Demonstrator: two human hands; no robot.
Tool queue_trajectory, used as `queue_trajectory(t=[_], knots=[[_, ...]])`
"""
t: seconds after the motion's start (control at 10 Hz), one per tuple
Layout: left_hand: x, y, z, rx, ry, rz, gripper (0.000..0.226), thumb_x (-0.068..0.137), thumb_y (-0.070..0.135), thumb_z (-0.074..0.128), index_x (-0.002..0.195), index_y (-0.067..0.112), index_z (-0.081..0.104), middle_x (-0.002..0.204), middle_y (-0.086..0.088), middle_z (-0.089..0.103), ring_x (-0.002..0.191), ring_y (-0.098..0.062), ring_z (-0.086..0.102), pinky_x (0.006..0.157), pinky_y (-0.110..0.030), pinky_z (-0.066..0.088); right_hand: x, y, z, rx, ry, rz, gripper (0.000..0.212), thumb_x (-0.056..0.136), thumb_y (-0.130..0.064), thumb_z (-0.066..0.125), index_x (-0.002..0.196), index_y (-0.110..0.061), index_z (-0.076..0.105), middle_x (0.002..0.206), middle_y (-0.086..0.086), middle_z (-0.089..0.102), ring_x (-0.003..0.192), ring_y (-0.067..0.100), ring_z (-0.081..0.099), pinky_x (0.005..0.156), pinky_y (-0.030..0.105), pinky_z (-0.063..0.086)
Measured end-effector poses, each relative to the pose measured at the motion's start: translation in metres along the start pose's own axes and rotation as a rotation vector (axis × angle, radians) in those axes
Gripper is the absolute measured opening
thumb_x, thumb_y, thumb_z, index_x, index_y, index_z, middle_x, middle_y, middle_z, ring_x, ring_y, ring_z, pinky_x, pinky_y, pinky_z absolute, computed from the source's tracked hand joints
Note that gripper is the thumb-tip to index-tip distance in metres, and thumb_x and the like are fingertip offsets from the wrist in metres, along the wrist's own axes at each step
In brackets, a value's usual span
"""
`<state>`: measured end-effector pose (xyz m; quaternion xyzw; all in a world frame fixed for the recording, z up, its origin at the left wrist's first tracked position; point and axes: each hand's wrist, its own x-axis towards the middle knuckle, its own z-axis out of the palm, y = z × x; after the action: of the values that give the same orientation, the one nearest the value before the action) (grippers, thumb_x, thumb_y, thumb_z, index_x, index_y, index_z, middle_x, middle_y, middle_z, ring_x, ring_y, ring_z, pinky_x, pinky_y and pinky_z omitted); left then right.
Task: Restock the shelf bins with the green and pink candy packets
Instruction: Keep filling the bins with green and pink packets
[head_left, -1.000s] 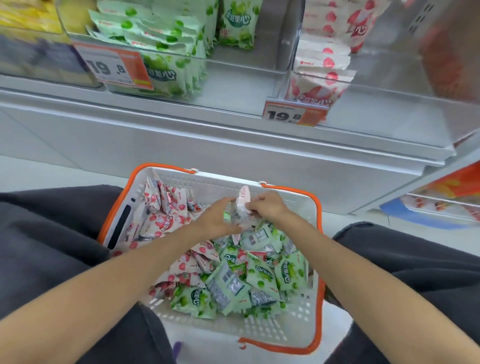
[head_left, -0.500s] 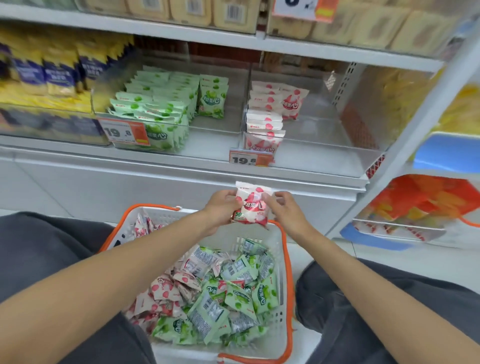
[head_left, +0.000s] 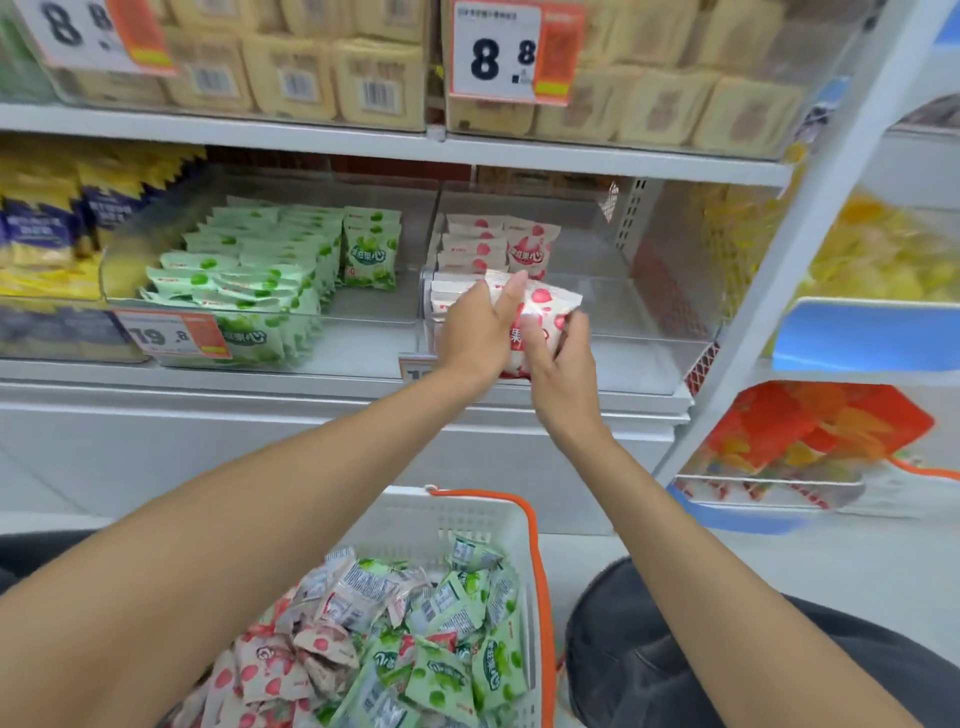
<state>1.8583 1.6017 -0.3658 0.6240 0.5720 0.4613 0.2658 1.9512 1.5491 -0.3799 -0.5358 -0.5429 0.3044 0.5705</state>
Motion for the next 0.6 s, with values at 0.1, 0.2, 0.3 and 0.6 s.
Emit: queue_trajectory(t=[0.1,0.2,0.3,0.6], knots=[[0.036,0.015,0.005,-0.012,-0.007,0.072,0.061,0.092,0.068,0.031,0.069,0.015,0.053,0.066,0.002,0.060,0.064,-0.017,0.057,0.059,-0.034,0.040,0.041,-0.005,-0.015,0.076,-0.083,0.023,0.036,0.090,-0.022,0.066,0.121,-0.014,0.049,0.111,0.000,0.068,0.097,0.012,0.066,0.082,0.027,0.055],[0.072,0.022,0.005,0.120,-0.043,0.152,0.052,0.101,0.056,0.027,0.072,0.018,0.047,0.071,0.001,0.054,0.071,-0.021,0.053,0.063,-0.034,0.033,0.093,0.003,-0.028,0.015,-0.009,0.097,0.033,0.089,-0.014,0.068,0.116,-0.010,0.050,0.108,0.004,0.068,0.094,0.013,0.066,0.083,0.027,0.054],[0.105,0.005,0.005,0.421,-0.154,0.170,0.050,0.103,0.050,0.021,0.086,0.018,0.055,0.090,-0.008,0.060,0.086,-0.026,0.056,0.073,-0.034,0.039,0.151,0.028,-0.030,-0.098,0.053,0.229,0.037,0.087,-0.015,0.070,0.119,-0.005,0.053,0.114,0.009,0.065,0.103,0.021,0.064,0.092,0.036,0.052],[0.133,-0.051,0.022,0.795,-0.254,0.155,0.048,0.106,0.035,0.024,0.144,0.010,0.038,0.160,-0.004,0.019,0.150,-0.017,0.007,0.122,-0.042,0.010,0.256,0.093,0.029,-0.330,-0.101,0.428,0.056,0.088,-0.012,0.066,0.136,0.000,0.042,0.136,0.016,0.051,0.121,0.032,0.053,0.100,0.039,0.047]])
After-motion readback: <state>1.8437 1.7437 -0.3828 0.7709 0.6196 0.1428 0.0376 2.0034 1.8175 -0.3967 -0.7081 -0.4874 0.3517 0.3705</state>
